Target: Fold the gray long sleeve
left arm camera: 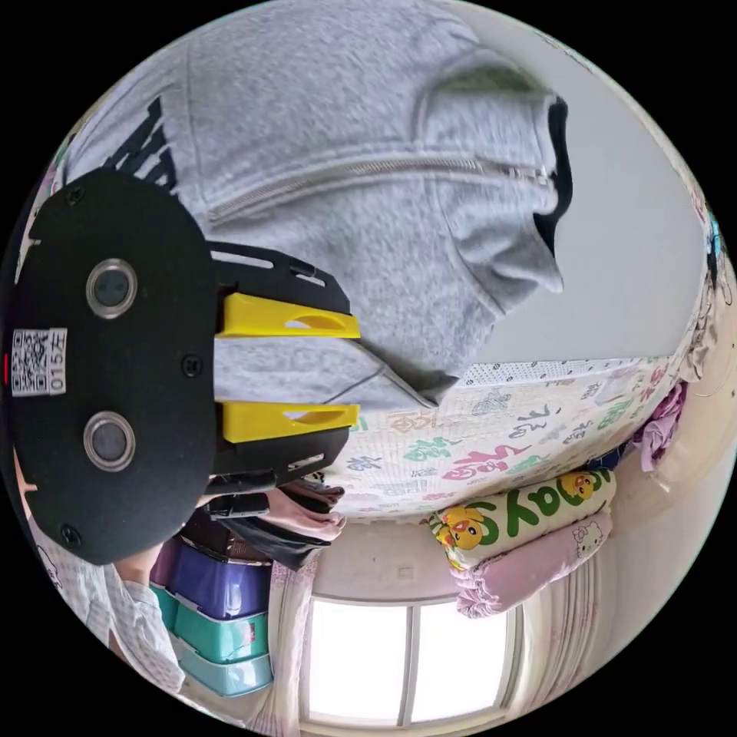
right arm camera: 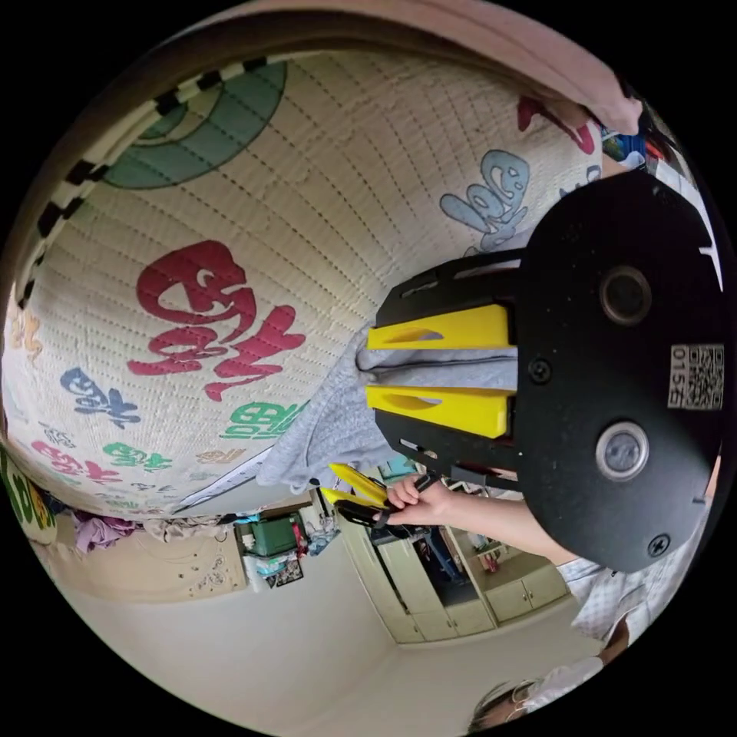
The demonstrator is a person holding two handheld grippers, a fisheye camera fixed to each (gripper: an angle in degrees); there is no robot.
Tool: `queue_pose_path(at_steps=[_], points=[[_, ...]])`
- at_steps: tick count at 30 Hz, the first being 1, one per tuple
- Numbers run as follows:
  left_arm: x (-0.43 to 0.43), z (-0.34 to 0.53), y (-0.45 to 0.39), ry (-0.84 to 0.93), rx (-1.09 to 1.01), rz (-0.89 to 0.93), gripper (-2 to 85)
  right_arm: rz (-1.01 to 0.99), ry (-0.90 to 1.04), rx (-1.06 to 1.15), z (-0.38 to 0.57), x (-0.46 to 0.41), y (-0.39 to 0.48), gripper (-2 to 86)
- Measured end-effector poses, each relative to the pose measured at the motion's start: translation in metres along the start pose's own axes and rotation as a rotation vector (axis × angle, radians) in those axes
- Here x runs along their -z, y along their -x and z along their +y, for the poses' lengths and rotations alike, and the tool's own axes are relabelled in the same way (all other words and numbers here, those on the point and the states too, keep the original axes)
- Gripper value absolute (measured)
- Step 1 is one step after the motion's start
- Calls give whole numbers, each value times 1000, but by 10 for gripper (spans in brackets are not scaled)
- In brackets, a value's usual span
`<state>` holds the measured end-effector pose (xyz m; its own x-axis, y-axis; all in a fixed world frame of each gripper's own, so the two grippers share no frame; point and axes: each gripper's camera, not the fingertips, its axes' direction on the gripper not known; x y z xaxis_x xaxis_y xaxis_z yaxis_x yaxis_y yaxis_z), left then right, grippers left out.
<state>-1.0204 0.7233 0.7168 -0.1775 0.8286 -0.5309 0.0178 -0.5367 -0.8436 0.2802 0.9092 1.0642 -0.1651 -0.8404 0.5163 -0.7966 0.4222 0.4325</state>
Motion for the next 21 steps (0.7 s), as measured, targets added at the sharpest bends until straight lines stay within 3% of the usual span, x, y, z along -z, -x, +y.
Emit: queue_pose_path(at_steps=[7, 14, 21], points=[[-53, -67, -46, 141, -82, -225, 46, -78, -10, 17, -31, 30, -14, 9], [-60, -89, -88, 256, -238, -367, 61, -57, 6, 78, -54, 61, -22, -1], [-71, -104, -92, 267, -276, -258, 22, -118, 13, 71, -66, 69, -48, 15]])
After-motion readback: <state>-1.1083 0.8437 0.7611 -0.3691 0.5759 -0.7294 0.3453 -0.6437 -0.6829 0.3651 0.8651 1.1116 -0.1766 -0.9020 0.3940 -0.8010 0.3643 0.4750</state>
